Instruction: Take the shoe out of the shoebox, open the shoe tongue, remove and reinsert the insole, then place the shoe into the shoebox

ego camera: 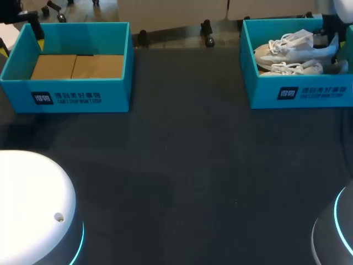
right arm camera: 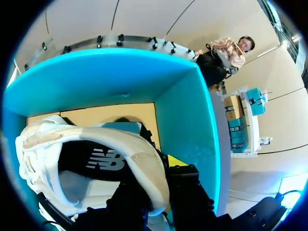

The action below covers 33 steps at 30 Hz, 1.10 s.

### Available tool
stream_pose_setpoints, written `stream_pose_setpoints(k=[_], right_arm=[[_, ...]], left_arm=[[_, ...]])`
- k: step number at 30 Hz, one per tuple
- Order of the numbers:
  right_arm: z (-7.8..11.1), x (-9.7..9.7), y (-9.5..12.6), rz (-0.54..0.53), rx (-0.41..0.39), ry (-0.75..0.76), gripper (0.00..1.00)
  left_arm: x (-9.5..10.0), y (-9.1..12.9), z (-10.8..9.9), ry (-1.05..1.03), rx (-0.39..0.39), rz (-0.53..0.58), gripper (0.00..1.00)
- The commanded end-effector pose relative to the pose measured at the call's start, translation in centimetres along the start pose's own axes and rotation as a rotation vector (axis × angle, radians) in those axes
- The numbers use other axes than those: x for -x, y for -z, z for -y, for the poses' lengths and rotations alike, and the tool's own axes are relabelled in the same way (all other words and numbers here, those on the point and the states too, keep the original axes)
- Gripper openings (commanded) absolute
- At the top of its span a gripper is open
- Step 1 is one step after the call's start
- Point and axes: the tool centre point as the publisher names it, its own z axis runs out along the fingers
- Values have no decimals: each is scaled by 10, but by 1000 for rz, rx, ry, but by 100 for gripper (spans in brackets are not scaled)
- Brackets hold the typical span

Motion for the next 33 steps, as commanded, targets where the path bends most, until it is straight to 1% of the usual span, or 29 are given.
stream_pose_setpoints(k=[1, 6, 15, 19, 22, 31, 33], right_arm=[[3, 1, 1, 0, 1, 3, 0], [4, 0, -10, -13, -4, 14, 0], [10, 0, -20, -36, -16, 5, 0], [11, -2, -22, -54, -15, 15, 0], [11, -3, -24, -86, -6, 23, 0], [13, -3, -28, -92, -16, 15, 0], [13, -3, -28, -94, -18, 14, 2]], left_arm=[[0, 1, -1, 0, -1, 1, 100], [0, 1, -1, 0, -1, 1, 100], [0, 1, -1, 0, -1, 1, 100], [0, 1, -1, 0, -1, 1, 100], [0, 1, -1, 0, -1, 1, 100], [0, 1, -1, 0, -1, 1, 100], [0, 1, -1, 0, -1, 1, 100]])
